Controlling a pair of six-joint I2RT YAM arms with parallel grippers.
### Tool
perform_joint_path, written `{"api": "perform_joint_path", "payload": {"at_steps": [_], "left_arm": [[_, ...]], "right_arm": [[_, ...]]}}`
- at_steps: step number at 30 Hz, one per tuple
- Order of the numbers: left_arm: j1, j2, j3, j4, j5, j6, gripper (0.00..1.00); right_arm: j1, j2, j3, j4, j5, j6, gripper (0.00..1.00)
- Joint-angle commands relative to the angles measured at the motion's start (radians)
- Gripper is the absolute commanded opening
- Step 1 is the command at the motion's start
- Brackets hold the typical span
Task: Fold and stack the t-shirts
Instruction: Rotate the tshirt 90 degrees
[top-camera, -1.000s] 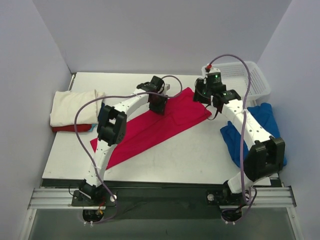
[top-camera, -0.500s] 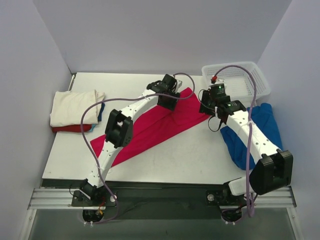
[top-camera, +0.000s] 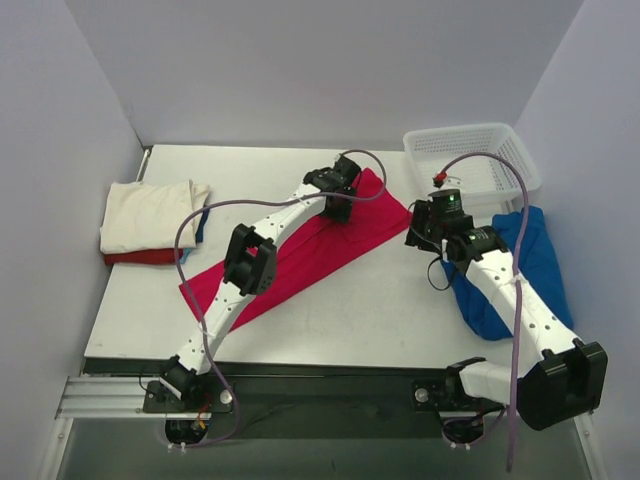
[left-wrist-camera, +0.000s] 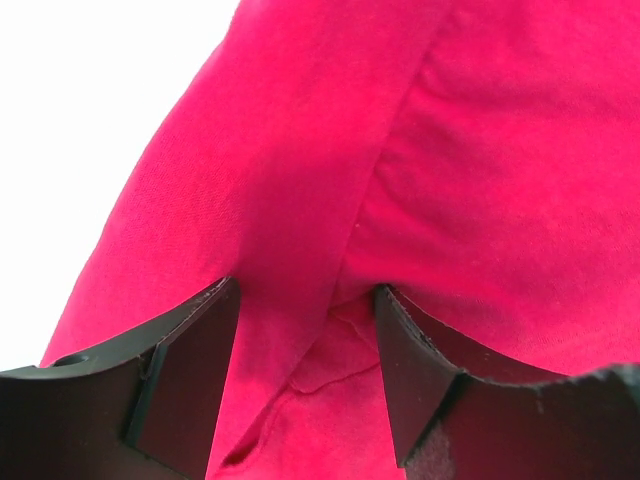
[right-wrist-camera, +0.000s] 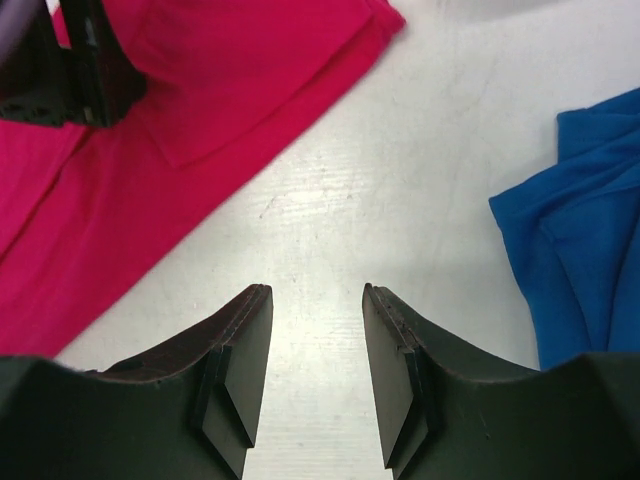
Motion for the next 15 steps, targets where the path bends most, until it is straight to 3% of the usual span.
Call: {"api": "perform_joint_path", "payload": {"at_steps": [1,6,15], "left_arm": [[0.062,0.059,0.015,-0.14,-0.2,-0.129,0.67],[0.136,0.055,0.006,-0.123,-0.193,-0.183,0.66],[0.225,0.035,0.043,0.18,0.149,-0.12,0.66]], "right_arm": [[0.023,-0.02,-0.026,-0.037,0.009,-0.002,0.42],[0.095,0.036,-0.027,-0.071,0.058,-0.015,0.42],[0.269,0.275,0.1,-0.095,0.04,-0.018,0.42]]}}
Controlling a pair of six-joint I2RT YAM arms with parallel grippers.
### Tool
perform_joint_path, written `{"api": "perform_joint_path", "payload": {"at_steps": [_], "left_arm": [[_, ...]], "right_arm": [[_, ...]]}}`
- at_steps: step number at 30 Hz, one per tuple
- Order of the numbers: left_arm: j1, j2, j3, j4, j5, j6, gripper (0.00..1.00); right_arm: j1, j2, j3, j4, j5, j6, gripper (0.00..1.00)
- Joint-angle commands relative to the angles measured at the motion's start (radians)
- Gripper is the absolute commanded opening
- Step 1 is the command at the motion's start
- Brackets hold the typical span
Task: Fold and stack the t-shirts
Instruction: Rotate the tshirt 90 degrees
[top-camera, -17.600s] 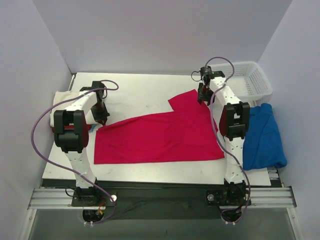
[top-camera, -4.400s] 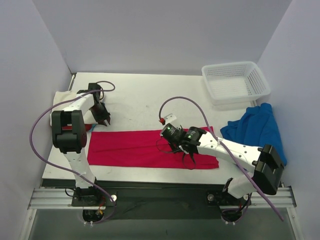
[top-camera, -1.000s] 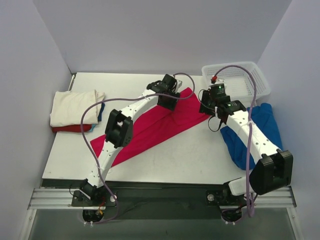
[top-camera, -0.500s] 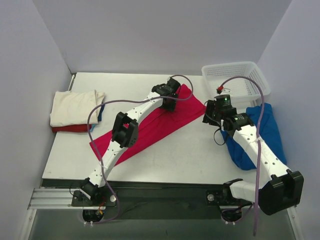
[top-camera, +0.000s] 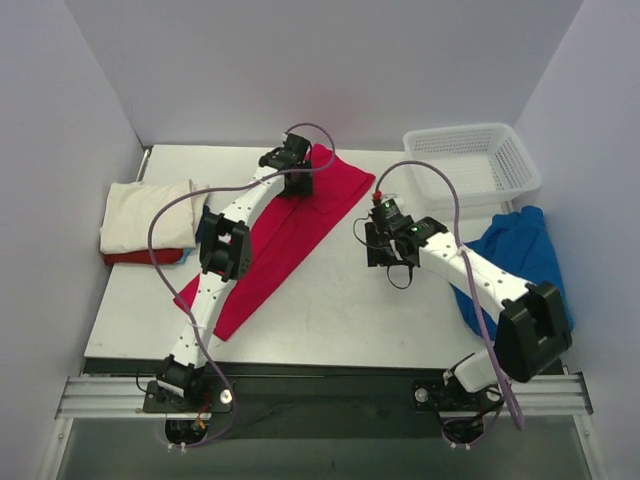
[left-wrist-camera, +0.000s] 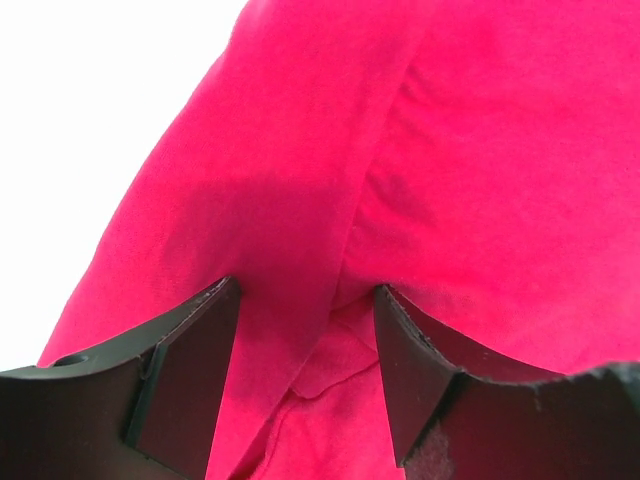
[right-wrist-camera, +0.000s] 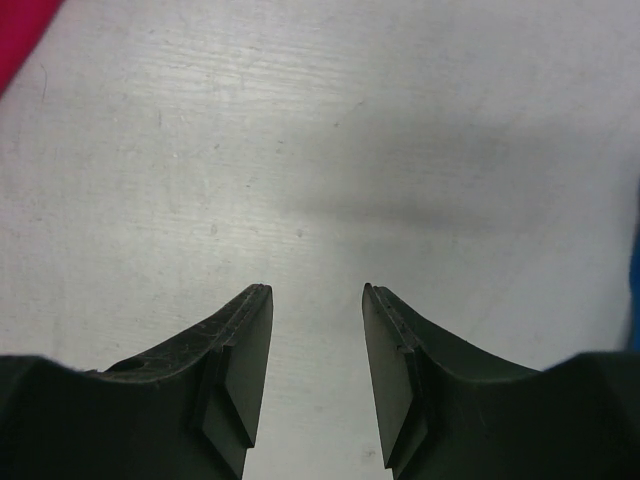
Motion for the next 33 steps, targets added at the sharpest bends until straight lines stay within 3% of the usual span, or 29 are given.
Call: {"api": "perform_joint_path", "payload": {"at_steps": [1,4,9,18,24,33], "left_arm": [[0.02,0.001,0.028,0.167,0.17,0.05,0.67],[0.032,-0.075,0.003,0.224,0.207,0.09,0.74],[0.061,-0.241,-0.066,0.221,0.189,0.131,0.78],[0.237,-0.413,-0.159,0.075,0.026,0.121,0.78],[0.329,-0.442,-0.196,0.052,0.026,0.11,0.78],[0.365,-0.45,-0.224,0.043,0.061,0.102,0.78]], "right_arm": [[0.049,0.089,0.105,-0.033,0.006,-0.03,0.42],[0.131,0.2,0.223,-0.051,0.014,-0.094,0.42],[0.312,0.414,0.475,-0.081,-0.003,-0.208,0.42],[0.448,0.712,0.821,-0.17,-0.237,-0.32,0.42],[0.485,0.827,0.92,-0.194,-0.29,-0.326,0.42],[0.519,0.956,0.977,-0.188,-0.244,-0.326,0.4]]}}
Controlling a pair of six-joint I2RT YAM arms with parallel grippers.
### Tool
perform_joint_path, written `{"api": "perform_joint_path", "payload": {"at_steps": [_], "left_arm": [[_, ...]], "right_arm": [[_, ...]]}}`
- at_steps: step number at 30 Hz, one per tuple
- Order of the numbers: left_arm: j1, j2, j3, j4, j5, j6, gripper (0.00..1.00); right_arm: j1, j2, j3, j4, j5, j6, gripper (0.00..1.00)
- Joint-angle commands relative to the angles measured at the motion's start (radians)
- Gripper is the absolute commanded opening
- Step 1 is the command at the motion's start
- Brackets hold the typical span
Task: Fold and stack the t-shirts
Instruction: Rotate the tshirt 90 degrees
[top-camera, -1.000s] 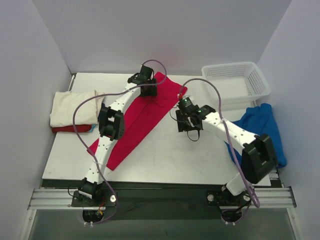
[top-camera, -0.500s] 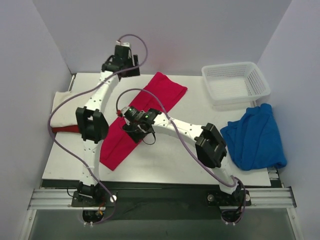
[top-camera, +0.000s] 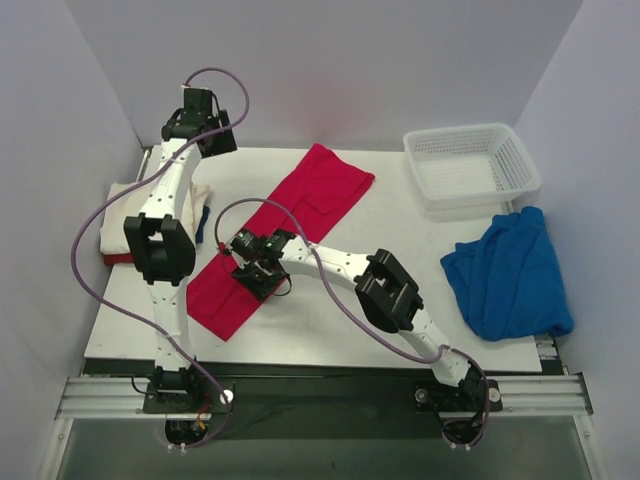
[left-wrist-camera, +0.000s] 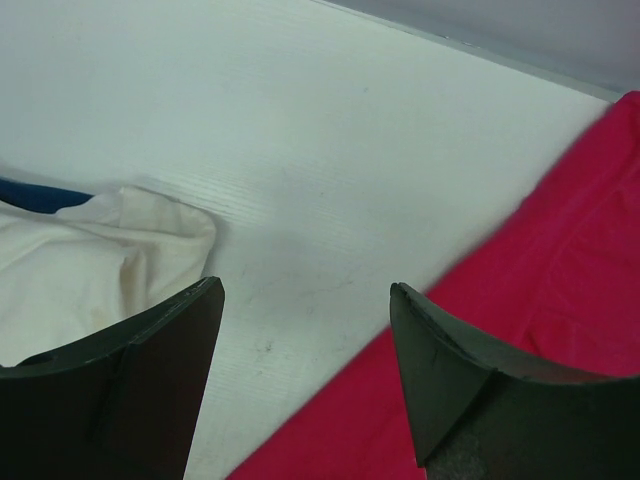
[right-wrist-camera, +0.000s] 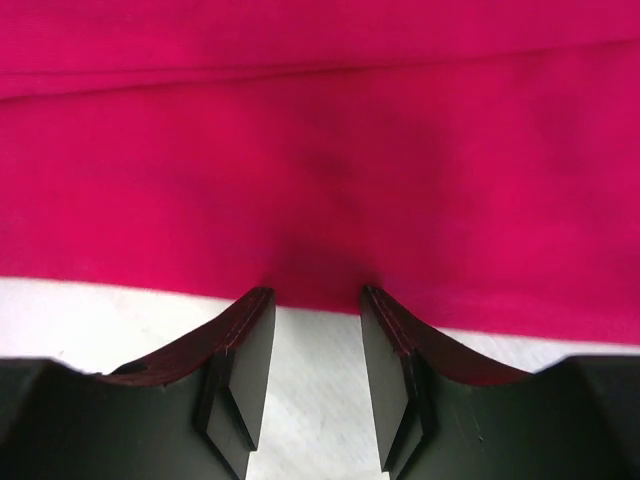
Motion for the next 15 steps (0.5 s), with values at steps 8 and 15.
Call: {"api": "perform_joint_path", "payload": {"at_steps": [8,15], "left_arm": [[0.018,-0.035,-0.044,0.005,0.054,-0.019,0.78],[0.024,-0.041,-0.068,0.011,0.077,-0.022,0.78]], "right_arm": [[0.012,0.054,-0.019,-0.02,0.096,0.023,0.39],[-0.014,-0.105,-0.378,-0.004,0.141,0.063,0.38]]}}
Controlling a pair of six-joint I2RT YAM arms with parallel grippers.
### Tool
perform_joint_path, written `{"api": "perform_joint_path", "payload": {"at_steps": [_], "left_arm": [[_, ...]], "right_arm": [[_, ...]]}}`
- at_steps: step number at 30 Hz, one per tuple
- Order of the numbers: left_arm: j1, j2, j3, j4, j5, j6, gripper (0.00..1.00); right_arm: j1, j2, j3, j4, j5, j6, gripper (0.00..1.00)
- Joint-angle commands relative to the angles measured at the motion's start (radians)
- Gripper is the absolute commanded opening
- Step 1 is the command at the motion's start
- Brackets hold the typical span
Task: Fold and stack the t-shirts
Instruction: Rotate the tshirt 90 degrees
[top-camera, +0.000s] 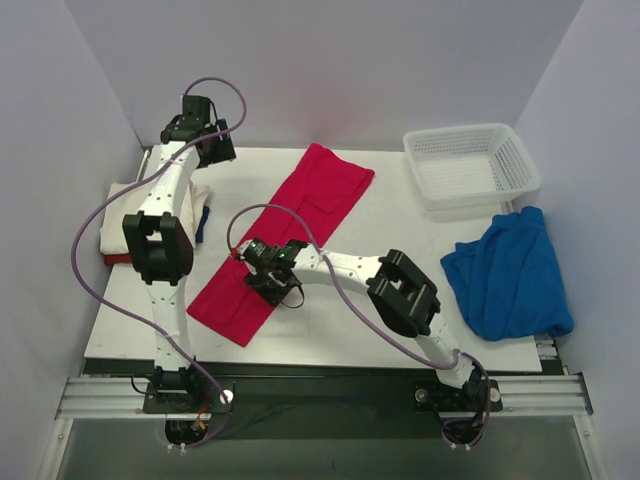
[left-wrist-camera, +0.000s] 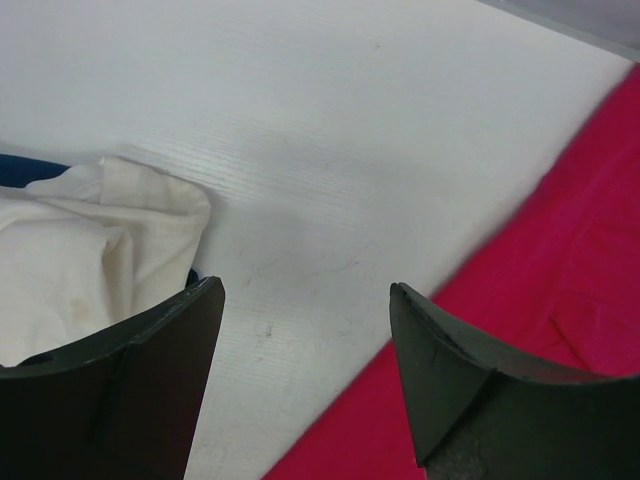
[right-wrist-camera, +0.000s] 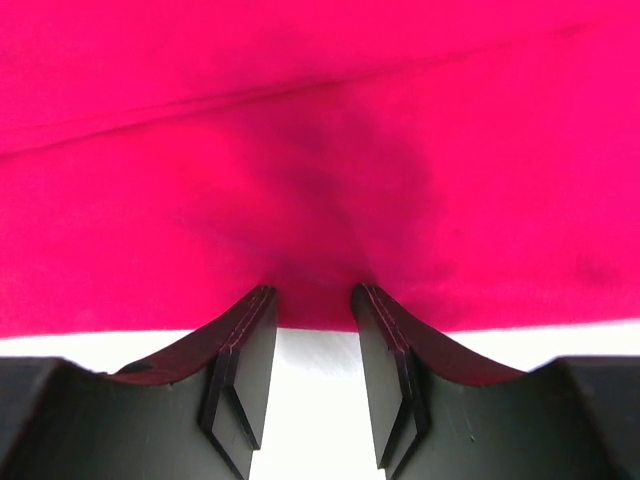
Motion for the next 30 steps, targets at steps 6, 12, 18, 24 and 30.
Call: {"api": "perform_joint_path", "payload": {"at_steps": [6,12,18,24,30], "left_arm": [[0.007,-0.021,0.004,0.017,0.062,-0.002,0.78],[0.007,0.03,0.063,-0.004,0.107,-0.002,0.78],[0.0,0.044,0.024,0.002,0.142,-0.008,0.78],[-0.019,0.025,-0.041,0.016,0.15,-0.011,0.78],[-0.025,0.022,-0.039,0.011,0.173,-0.015,0.78]], "right_arm": [[-0.063,-0.161,-0.343,-0.143,0.056,0.057,0.38],[-0.149,-0.208,-0.406,-0.284,0.04,0.154,0.36],[-0.201,-0.303,-0.53,-0.309,0.045,0.265,0.34],[-0.218,-0.375,-0.621,-0.32,0.056,0.332,0.34],[-0.217,-0.448,-0.675,-0.32,0.095,0.361,0.34]]}}
